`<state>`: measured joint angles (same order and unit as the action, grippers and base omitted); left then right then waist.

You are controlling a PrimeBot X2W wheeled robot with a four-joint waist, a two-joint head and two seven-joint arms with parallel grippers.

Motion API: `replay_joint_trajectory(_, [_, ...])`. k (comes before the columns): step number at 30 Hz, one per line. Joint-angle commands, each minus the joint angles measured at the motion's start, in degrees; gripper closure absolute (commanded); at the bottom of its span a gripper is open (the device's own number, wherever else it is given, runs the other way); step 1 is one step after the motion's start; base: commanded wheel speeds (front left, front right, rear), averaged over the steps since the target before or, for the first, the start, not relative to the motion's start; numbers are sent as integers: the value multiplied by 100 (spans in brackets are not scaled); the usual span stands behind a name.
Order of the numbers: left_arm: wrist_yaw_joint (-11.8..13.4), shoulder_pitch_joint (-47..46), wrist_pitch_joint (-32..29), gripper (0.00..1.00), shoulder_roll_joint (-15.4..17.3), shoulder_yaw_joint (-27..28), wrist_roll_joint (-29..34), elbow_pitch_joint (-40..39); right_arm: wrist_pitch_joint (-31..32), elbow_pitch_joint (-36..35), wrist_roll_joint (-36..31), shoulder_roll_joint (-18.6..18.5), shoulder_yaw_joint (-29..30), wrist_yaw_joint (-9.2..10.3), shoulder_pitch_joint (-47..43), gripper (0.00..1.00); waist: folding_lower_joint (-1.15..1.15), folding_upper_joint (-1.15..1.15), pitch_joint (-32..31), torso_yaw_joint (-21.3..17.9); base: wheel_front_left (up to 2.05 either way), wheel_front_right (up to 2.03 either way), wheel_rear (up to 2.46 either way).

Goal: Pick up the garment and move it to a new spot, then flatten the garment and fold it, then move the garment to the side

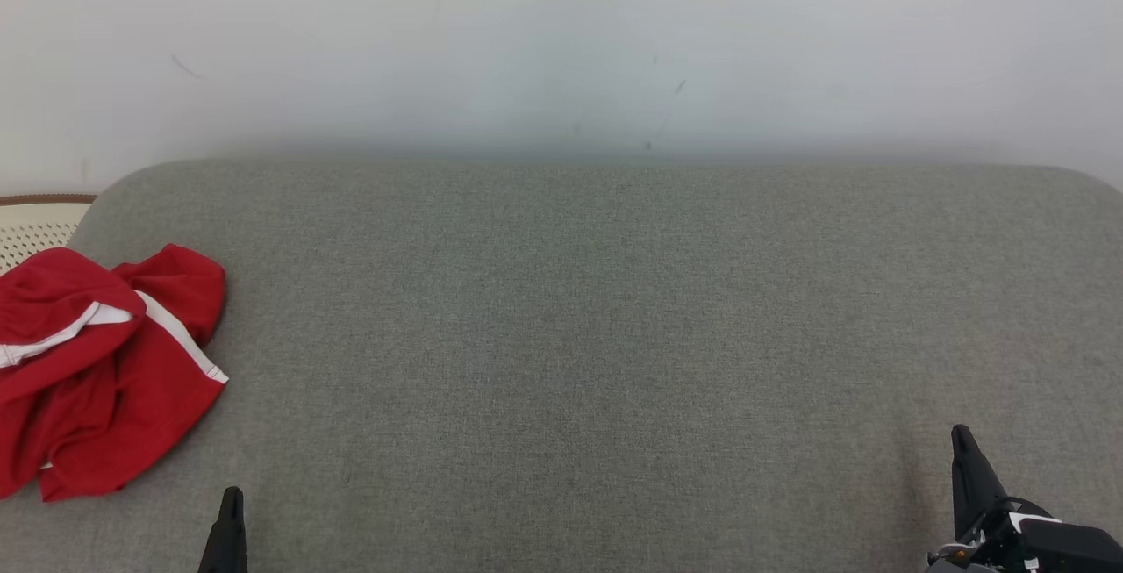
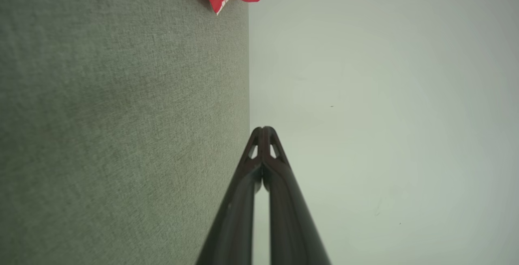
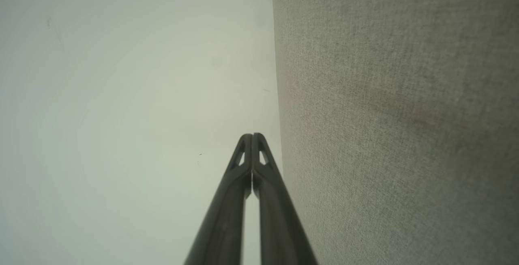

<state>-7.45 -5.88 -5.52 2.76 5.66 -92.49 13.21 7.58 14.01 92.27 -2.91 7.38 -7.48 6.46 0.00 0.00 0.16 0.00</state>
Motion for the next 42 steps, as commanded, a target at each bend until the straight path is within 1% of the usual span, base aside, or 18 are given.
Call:
replay_joint_trajectory(1, [-9,79,-20,100,24,14,-17,-2,10,-9,14,8,-7,-2,-54,100,0,0,0,0,0,0,0])
replay_joint_trajectory(12, [-9,79,-20,100,24,14,-17,-2,11,-9,14,8,-8,-2,-54,100,0,0,0,0,0,0,0])
replay_joint_trajectory(13, [0,0,2,0,0,1,1,-1,2,-1,-1,0,-2,0,1,0,0,0,0,0,0,0,0])
replay_joint_trajectory(16, [1,21,4,0,-37,-23,2,138,0,148,-1,16,-2,1,-54,0,0,0,1,0,0,0,0])
replay_joint_trajectory(20, [1,21,107,0,-38,-69,89,136,-45,112,-61,1,-77,1,-44,0,0,0,8,-1,0,0,0])
replay_joint_trajectory(25, [1,11,246,0,-24,-79,416,117,-234,70,-238,-107,-292,1,-5,0,0,0,15,-3,0,0,0])
replay_joint_trajectory(30, [0,-9,377,0,-19,-69,1021,99,-410,123,-618,-255,-539,1,82,0,0,0,22,-10,0,0,0])
replay_joint_trajectory(38, [0,-52,571,0,-14,-84,2289,57,-623,121,-1574,-345,-748,0,148,0,0,0,40,-25,0,0,0])
replay_joint_trajectory(42, [53,-78,660,0,-12,-109,2865,33,-723,113,-2041,-401,-900,0,176,0,0,0,47,-35,0,0,0])
